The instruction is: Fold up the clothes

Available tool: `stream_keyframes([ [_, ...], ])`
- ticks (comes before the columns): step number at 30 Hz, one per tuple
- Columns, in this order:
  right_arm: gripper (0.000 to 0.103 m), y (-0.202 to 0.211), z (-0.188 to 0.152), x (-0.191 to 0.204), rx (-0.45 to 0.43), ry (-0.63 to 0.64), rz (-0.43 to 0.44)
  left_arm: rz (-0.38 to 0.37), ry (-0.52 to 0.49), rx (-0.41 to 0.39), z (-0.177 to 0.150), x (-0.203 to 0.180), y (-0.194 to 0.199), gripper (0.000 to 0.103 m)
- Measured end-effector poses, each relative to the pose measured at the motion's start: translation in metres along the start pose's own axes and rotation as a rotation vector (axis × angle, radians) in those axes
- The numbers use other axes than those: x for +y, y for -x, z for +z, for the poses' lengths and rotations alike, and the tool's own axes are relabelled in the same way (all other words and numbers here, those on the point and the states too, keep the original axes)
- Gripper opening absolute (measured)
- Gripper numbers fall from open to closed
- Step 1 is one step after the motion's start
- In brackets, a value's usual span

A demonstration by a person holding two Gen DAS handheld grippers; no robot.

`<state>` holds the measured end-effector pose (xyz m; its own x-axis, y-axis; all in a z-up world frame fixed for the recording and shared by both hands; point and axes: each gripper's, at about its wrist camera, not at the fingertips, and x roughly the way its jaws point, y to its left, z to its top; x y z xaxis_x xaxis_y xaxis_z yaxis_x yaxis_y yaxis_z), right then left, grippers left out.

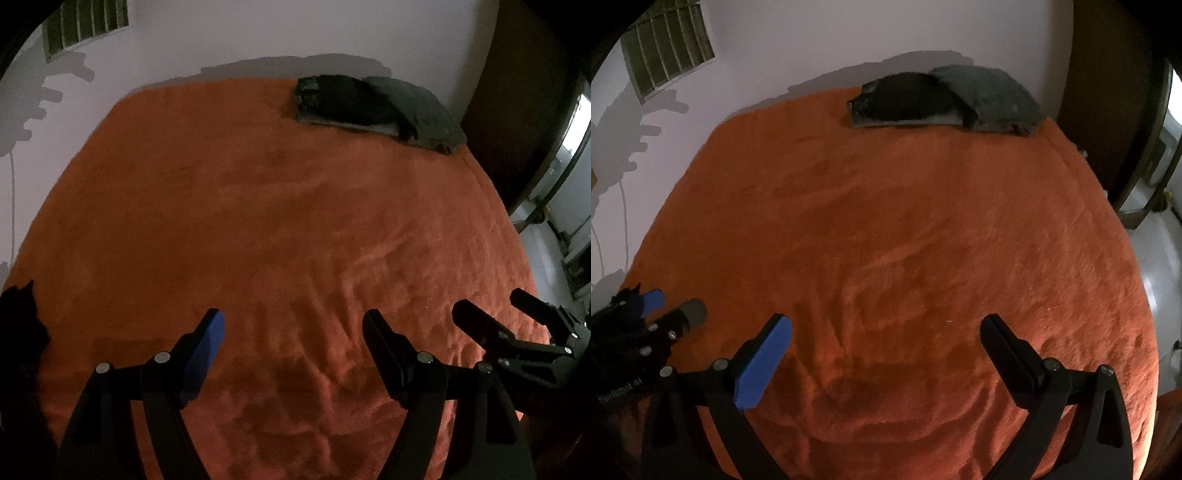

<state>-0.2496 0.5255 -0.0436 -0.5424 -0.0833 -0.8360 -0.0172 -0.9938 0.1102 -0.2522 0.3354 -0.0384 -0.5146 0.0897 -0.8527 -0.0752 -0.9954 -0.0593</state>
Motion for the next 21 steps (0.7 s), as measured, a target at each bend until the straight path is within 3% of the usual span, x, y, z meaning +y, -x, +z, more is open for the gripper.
stream_keyframes([
  [9,0.102,-0.010,-0.003,-0.011,0.033,-0.057,0.025,-0.016,-0.002,0.050,-0.003,-0.010,-0.016,0.078],
  [21,0.102,-0.010,-0.003,-0.012,0.050,-0.021,0.010,-0.018,0.016,0.026,-0.004,-0.011,-0.011,0.078],
])
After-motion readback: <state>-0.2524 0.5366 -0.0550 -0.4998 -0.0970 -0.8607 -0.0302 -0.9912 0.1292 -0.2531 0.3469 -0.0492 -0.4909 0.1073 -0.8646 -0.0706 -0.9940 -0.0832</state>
